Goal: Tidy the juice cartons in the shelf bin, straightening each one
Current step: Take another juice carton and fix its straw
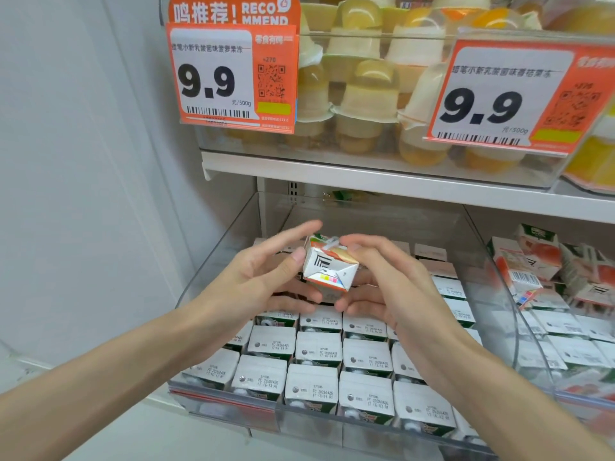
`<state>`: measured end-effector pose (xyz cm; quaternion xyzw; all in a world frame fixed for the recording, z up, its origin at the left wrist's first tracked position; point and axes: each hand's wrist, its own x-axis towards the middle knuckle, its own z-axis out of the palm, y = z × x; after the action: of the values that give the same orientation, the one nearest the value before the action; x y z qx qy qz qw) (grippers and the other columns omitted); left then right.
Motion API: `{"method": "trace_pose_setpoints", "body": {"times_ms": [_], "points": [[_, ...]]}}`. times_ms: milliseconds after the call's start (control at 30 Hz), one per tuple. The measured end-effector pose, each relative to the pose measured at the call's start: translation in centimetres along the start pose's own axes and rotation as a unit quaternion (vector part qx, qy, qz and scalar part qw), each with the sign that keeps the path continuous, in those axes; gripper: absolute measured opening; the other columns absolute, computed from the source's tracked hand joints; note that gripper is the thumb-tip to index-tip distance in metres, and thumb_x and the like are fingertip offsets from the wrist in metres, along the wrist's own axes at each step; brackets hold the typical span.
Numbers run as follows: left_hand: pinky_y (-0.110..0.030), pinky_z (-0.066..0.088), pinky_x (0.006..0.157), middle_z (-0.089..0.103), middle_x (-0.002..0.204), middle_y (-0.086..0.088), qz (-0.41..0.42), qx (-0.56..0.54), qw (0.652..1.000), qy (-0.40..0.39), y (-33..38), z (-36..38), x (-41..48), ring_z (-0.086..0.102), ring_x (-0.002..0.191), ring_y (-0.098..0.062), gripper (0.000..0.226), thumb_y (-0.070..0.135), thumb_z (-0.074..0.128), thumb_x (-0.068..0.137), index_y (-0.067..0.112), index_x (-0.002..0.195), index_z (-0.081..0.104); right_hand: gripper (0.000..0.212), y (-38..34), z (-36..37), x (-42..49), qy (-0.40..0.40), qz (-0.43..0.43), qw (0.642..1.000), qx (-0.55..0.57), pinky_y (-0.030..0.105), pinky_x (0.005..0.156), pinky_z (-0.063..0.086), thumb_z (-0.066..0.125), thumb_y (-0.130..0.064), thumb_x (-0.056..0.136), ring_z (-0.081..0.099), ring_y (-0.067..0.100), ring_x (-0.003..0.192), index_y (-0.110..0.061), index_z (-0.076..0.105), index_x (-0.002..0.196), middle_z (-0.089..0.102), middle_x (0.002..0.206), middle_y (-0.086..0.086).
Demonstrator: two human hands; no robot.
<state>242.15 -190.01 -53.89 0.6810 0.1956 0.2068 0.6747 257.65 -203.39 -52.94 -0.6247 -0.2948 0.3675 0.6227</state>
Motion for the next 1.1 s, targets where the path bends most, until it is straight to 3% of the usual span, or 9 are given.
{"method": "trace_pose_setpoints", "body": {"times_ms": [200,333,500,667,733,833,967,1033,1100], "points": [[-0.035,0.063,0.087,0.078,0.118,-0.007,-0.004,-0.002,1.0,0.002,-0.1,0.1,-0.1,0.074,0.097,-0.025,0.038,0.033,0.054,0.104,0.045,0.139,0.065,0.018,-0.1,0.1,0.1,-0.006,0.01,1.0,-0.001,0.035,0.077,0.062,0.064,-0.038,0.103,0.076,0.025,0.075,-0.034,0.078,0.113,0.08,0.091,0.014],[-0.037,0.063,0.088,0.077,0.122,-0.006,0.001,0.002,1.0,0.005,-0.2,-0.1,-0.1,0.075,0.105,-0.027,0.043,0.033,0.053,0.106,0.045,0.146,0.057,0.018,0.0,0.0,0.0,-0.012,-0.005,1.0,-0.005,0.037,0.082,0.06,0.067,-0.04,0.101,0.078,0.025,0.079,-0.038,0.075,0.117,0.081,0.093,0.01],[-0.036,0.064,0.09,0.075,0.132,-0.003,-0.032,-0.04,0.999,0.019,-0.2,-0.3,0.2,0.074,0.118,-0.025,0.051,0.027,0.054,0.107,0.027,0.156,0.045,0.048,0.4,-0.2,0.1,-0.029,-0.028,0.999,-0.03,0.035,0.099,0.055,0.076,-0.039,0.092,0.078,0.015,0.101,-0.043,0.055,0.135,0.082,0.106,-0.005],[-0.036,0.06,0.099,0.073,0.135,0.005,-0.002,0.021,0.999,0.04,-0.1,-0.5,0.1,0.075,0.115,-0.02,0.043,0.018,0.071,0.097,0.021,0.139,0.066,0.036,0.3,-0.3,0.3,-0.034,-0.051,0.997,-0.055,0.03,0.101,0.056,0.075,-0.014,0.097,0.075,0.001,0.106,-0.03,0.068,0.128,0.079,0.116,-0.014],[-0.034,0.063,0.092,0.077,0.126,0.006,0.004,0.031,0.998,0.061,-0.1,-0.4,0.0,0.078,0.109,-0.02,0.042,0.015,0.079,0.088,0.019,0.129,0.071,0.037,0.3,-0.2,0.2,-0.057,-0.06,0.994,-0.072,0.027,0.1,0.054,0.076,-0.017,0.096,0.071,-0.004,0.112,-0.033,0.07,0.128,0.076,0.12,-0.02],[-0.044,0.065,0.089,0.079,0.12,0.001,0.012,0.029,0.997,0.074,-0.2,-0.1,-0.1,0.078,0.106,-0.023,0.044,0.016,0.084,0.079,0.015,0.121,0.072,0.05,0.4,0.0,-0.1,-0.099,-0.067,0.986,-0.116,0.022,0.093,0.053,0.084,-0.023,0.089,0.065,-0.01,0.116,-0.044,0.066,0.131,0.07,0.126,-0.029],[-0.047,0.065,0.089,0.075,0.126,0.001,0.009,0.03,0.998,0.051,-0.1,0.0,-0.1,0.076,0.112,-0.023,0.04,0.017,0.082,0.085,0.01,0.121,0.067,0.06,1.1,0.0,0.2,-0.083,-0.099,0.976,-0.178,0.018,0.092,0.057,0.09,-0.028,0.083,0.065,-0.006,0.116,-0.045,0.063,0.134,0.071,0.127,-0.022],[-0.048,0.064,0.091,0.072,0.131,-0.001,0.001,0.015,1.0,0.026,0.0,0.0,-0.1,0.076,0.113,-0.027,0.032,0.018,0.076,0.094,0.009,0.122,0.065,0.062,1.0,-0.2,0.4,-0.083,-0.091,0.979,-0.161,0.016,0.091,0.057,0.09,-0.02,0.082,0.07,-0.003,0.112,-0.04,0.064,0.134,0.075,0.122,-0.017],[-0.051,0.063,0.093,0.069,0.135,-0.003,-0.001,0.005,1.0,0.007,0.0,-0.1,-0.1,0.075,0.115,-0.029,0.029,0.016,0.073,0.096,0.01,0.123,0.066,0.067,1.1,-0.3,0.6,-0.086,-0.067,0.985,-0.132,0.024,0.098,0.058,0.089,-0.009,0.082,0.073,0.003,0.113,-0.036,0.062,0.137,0.075,0.124,-0.014]]}}
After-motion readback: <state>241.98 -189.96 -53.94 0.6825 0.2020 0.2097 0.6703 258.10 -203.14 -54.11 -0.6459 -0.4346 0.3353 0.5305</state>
